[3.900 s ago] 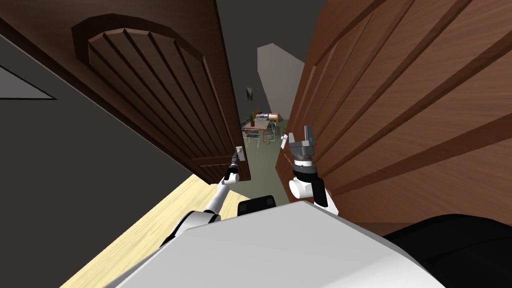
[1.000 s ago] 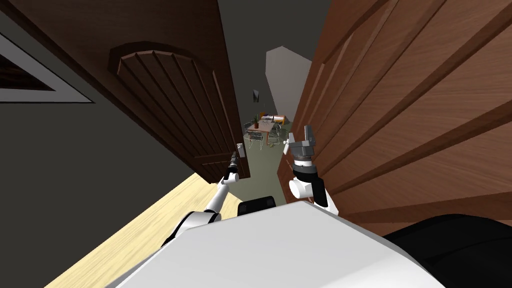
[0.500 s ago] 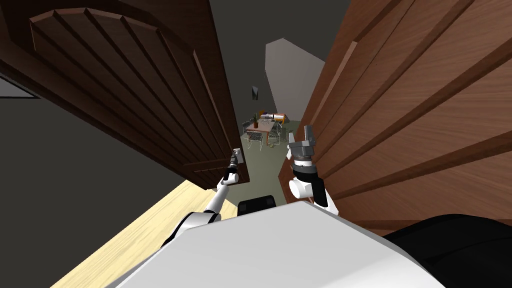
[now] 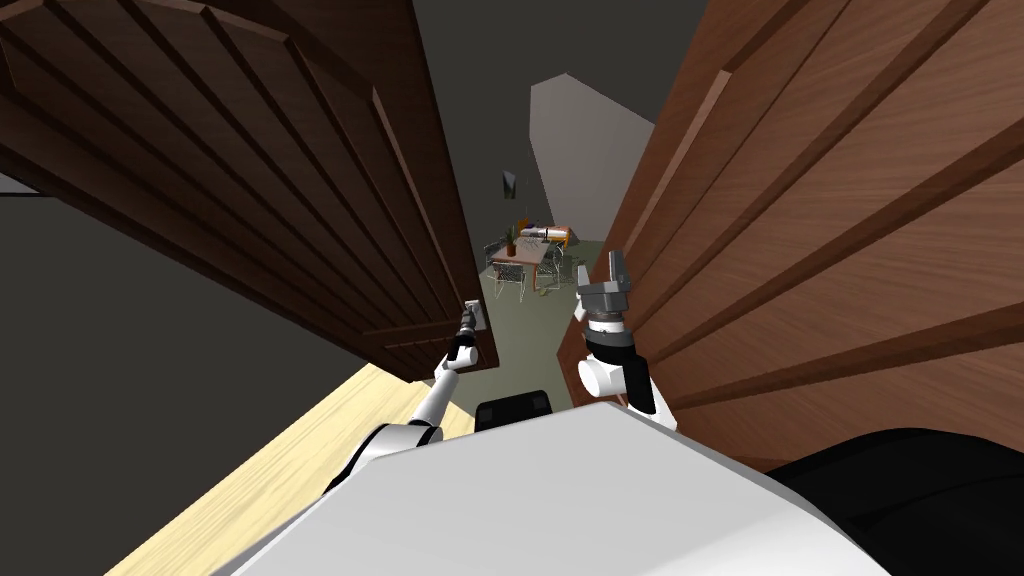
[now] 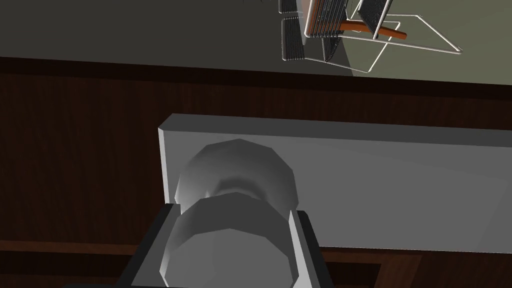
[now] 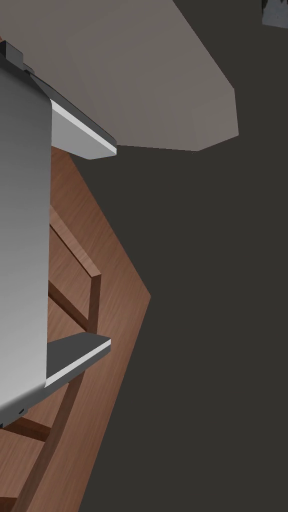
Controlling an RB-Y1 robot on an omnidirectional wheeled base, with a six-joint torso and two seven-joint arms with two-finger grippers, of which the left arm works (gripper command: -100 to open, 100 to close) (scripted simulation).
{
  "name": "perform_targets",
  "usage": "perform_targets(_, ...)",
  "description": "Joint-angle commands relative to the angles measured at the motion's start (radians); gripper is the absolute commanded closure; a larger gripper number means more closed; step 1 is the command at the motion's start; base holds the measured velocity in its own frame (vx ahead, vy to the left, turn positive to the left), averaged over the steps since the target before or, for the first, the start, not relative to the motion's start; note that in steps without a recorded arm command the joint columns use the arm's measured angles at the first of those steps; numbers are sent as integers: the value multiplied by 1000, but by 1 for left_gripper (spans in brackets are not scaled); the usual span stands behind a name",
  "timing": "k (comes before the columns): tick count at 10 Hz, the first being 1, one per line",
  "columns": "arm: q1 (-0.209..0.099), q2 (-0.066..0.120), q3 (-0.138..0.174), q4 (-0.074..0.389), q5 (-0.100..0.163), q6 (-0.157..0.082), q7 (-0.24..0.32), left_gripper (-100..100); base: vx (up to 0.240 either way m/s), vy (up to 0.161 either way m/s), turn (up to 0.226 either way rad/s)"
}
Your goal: Push the door open
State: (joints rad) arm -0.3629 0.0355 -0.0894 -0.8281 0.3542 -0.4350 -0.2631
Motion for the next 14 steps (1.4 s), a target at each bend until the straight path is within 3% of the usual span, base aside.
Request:
perform_targets(1,1,-1,-1,0,0,0,0,100,-19,1,1)
perform_targets(3,1,-1,-1,0,0,0,0,100,-5,0,1)
perform_targets(4,-4,21,13,13,22,-8,-27,100,84,30,76)
perform_targets(8,-14,39,28,25,49,-20,-59,100,175,33,99)
perform_targets(9,-18,34,24,34,46,-22,-66,-100,-63,-24,79)
perform_targets(11,-20,27,23,33,46,-18,-72,-100,-199,-28,67)
perform_targets(12,-21,17,23,33,47,-15,-77,-100,-256,-60,49)
perform_targets(13,-23,-3,22,31,47,-10,-85,-100,-279,-90,92)
perform_targets(14,-23,-3,22,31,47,-10,-85,-100,-173,-45,26)
